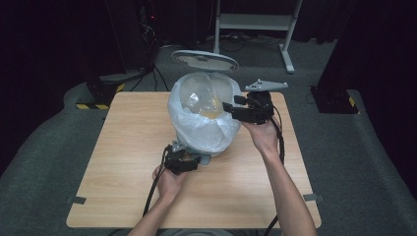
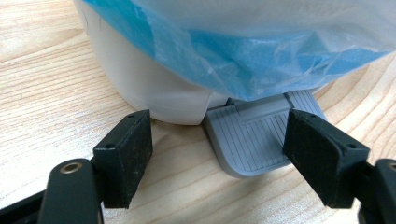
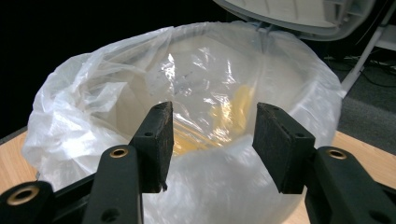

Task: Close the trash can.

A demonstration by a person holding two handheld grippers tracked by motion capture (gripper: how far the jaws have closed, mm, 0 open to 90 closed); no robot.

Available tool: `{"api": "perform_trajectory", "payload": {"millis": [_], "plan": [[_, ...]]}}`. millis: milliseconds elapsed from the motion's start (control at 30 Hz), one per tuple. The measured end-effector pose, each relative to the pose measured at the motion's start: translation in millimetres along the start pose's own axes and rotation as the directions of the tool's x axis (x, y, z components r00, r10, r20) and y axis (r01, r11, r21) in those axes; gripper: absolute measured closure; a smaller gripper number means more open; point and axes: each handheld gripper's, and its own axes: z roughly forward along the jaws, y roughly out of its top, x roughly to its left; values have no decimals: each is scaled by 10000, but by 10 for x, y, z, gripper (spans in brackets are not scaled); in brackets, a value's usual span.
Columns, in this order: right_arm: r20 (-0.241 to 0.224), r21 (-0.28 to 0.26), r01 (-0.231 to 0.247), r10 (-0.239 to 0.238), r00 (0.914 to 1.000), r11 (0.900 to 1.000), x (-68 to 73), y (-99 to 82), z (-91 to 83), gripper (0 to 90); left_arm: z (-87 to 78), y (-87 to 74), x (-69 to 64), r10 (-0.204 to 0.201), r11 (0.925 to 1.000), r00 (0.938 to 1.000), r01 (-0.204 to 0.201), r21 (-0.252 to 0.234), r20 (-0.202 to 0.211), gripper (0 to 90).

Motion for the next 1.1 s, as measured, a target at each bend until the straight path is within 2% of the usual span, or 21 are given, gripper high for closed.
{"api": "perform_trajectory", "payload": {"millis": [100,267,633,1100], "plan": [[213,-89,-106,108,9997,9999,-54,-69,-36,471,-1,0,1,-8,10000,10000,8,-5,7,239],[297,-250,-331,339,9990,9991,-111,-183,-107,465,-2,-1,7,-81,10000,9999,81,-22,71,240],[695,-726,-387,438,9966,9966,-138,-361,-240,469,-6,-3,15,-130,9999,9998,131,-55,139,241],[950,-597,-836,890,9915,9947,-279,-623,-285,467,-8,-4,12,-117,9999,9998,118,-83,149,242]]}}
